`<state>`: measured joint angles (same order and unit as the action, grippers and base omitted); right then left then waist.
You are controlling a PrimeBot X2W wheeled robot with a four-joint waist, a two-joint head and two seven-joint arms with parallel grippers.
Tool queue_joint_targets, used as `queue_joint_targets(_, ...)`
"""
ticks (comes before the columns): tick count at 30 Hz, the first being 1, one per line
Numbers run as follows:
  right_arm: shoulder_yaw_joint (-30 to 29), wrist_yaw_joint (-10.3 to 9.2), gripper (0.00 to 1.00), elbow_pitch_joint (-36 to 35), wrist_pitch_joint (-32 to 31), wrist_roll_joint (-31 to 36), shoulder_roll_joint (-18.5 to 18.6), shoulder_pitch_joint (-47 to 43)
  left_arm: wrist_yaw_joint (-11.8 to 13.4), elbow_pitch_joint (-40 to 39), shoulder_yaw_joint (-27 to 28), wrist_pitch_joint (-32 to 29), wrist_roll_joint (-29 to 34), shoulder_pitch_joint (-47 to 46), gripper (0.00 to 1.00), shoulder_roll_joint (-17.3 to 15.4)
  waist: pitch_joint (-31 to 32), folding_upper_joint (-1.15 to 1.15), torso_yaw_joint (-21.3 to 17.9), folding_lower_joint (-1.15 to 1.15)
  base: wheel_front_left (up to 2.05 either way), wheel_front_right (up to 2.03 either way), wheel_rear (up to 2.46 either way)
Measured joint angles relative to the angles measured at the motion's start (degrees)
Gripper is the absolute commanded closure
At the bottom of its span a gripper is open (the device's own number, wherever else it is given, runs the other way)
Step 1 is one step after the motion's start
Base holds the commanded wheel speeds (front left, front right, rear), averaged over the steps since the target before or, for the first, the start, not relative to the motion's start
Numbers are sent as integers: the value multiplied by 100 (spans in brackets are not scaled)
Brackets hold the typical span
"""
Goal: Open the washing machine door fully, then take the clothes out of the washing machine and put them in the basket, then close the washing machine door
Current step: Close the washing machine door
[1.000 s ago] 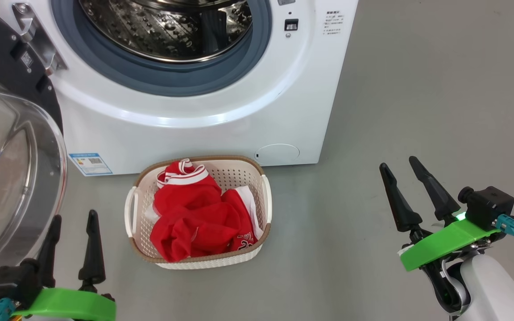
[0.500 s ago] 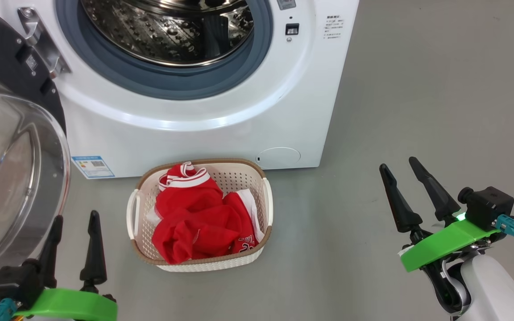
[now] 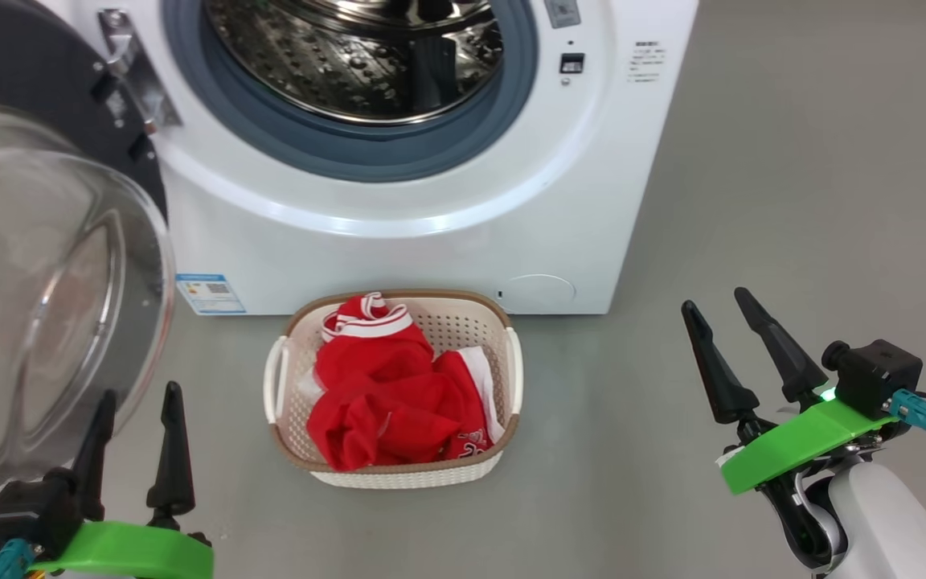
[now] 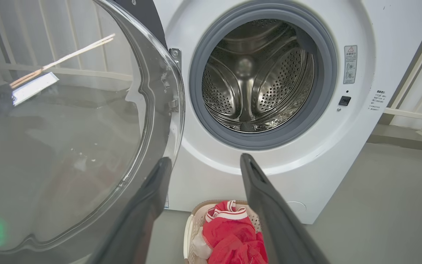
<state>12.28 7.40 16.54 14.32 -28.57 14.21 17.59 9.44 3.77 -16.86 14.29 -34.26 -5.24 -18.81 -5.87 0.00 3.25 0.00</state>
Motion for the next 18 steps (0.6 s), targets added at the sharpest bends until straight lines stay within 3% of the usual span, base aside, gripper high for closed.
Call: queue_joint_targets(18,63,0,0,84,0,-43,7,-131,247,3,102,0,41,169,0,91,202,0,928,0,0,0,0)
